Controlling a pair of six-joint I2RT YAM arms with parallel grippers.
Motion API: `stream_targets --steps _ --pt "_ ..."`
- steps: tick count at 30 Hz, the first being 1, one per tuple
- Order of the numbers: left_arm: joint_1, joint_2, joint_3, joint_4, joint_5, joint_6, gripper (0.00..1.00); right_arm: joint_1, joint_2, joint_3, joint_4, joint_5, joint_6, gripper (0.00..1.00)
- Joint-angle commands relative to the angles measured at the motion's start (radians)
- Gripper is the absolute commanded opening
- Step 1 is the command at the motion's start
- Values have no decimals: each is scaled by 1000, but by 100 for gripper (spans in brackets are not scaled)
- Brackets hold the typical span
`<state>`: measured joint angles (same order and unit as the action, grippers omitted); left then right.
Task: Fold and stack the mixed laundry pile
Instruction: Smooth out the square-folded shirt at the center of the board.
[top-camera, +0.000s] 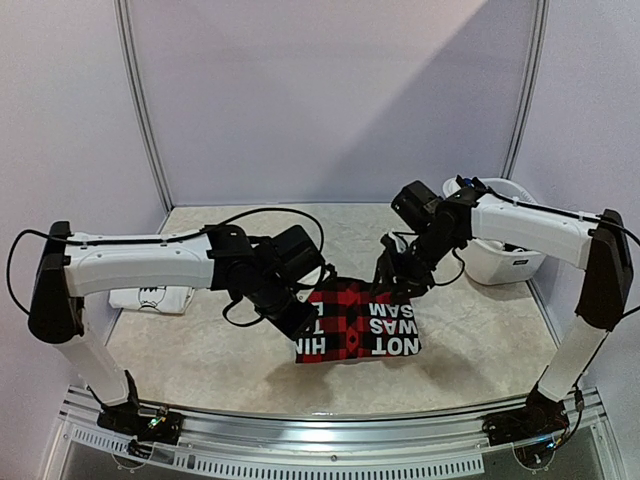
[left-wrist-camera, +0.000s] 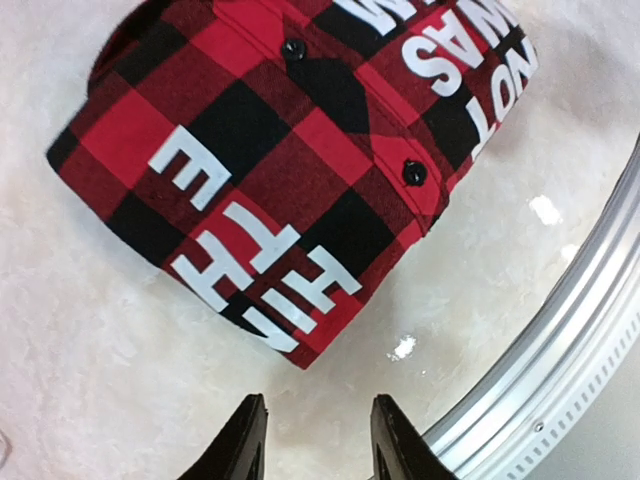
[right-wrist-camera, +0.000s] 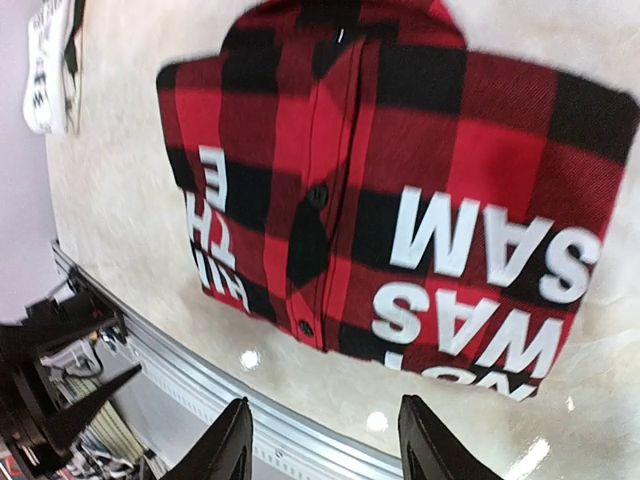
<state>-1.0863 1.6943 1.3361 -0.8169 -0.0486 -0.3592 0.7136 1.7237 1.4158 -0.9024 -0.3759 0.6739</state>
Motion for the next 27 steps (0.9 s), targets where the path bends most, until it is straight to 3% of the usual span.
stream_targets --steps 1,7,11,20,27 --pt "5 -8 40 -76 -43 86 37 -72 66 61 -11 63 17 50" --pt "5 29 33 -29 -12 39 38 -140 179 147 14 52 -51 49" --pt "0 61 2 74 13 -38 37 -151 258 161 58 35 -117 45" --pt "-4 141 -13 130 34 -111 35 -166 397 176 94 -43 -182 39" --pt "-23 153 -112 184 38 -154 33 -188 471 184 116 -47 -215 36"
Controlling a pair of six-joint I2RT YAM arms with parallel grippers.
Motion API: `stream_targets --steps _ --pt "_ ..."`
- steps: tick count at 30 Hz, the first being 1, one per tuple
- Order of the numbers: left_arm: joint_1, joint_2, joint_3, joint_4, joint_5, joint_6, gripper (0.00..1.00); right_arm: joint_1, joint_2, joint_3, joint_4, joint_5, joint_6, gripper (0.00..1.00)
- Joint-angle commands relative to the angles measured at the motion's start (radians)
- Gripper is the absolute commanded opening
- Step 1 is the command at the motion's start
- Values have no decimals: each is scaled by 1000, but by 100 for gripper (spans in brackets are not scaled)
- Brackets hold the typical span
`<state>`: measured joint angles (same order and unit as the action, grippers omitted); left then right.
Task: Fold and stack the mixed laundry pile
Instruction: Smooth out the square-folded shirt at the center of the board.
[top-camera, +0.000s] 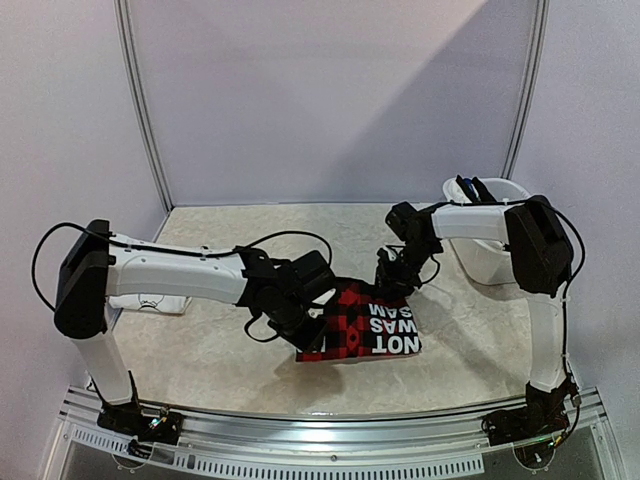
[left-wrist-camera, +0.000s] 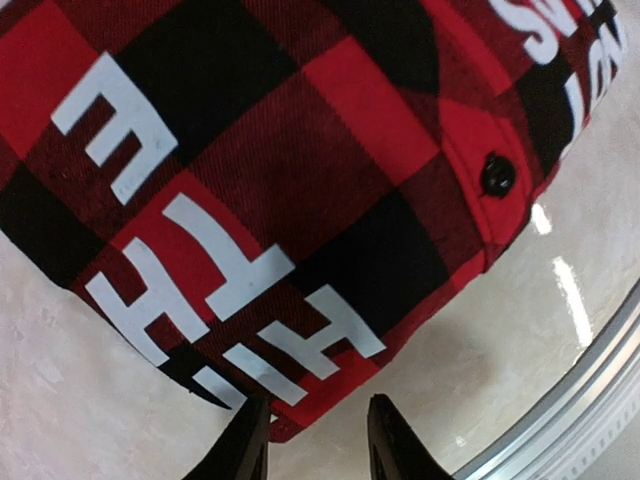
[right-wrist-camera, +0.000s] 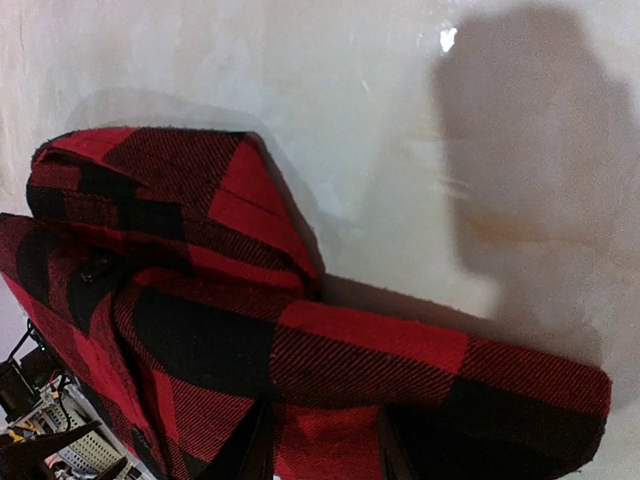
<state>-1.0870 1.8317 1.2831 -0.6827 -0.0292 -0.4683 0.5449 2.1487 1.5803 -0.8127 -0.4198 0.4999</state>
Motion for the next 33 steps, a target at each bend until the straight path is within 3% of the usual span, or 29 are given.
stream_targets --steps 1,12,23,33 --pt "-27 16 -71 57 19 -50 33 -22 52 18 28 -5 -46 36" --pt "-64 15 -99 37 -14 -88 31 -42 103 38 47 -14 -73 34" --pt "-67 -83 -63 -35 -67 -114 32 -47 70 186 -59 36 -128 35" --pt "-67 -130 -97 -17 -86 -145 32 -47 -142 -15 -11 -10 -75 36"
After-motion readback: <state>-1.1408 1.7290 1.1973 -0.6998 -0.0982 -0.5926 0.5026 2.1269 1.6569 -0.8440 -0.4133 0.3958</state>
